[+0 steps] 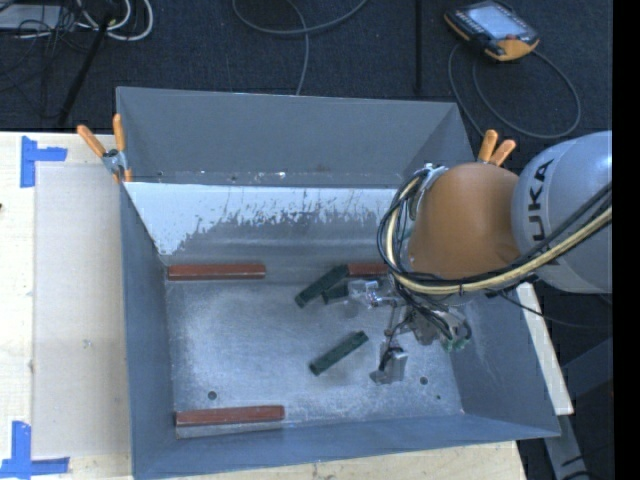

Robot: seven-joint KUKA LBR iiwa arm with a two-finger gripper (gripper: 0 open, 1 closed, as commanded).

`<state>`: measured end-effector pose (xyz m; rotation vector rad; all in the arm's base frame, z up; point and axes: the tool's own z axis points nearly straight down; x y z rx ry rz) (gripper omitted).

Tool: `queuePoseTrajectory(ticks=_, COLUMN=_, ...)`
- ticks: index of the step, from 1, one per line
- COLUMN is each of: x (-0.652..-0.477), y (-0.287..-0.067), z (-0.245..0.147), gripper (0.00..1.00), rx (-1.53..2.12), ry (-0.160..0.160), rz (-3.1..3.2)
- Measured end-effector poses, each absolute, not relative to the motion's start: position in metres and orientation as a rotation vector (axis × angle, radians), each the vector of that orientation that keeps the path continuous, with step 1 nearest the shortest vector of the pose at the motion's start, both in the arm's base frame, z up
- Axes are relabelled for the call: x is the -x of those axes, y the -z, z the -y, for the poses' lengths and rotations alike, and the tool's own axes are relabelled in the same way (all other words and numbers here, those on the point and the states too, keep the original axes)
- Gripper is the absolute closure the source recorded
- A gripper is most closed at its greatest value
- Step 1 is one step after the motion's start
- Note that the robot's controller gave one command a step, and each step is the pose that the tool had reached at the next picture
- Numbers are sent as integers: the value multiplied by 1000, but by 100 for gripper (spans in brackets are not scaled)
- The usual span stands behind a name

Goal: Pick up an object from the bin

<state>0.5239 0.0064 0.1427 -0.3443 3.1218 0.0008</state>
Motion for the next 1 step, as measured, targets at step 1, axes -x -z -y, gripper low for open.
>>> queuePoseTrajectory(ticks=1, x=-535, y=-83, z=-22, gripper=0, rx=712, ry=0, rz=-3058)
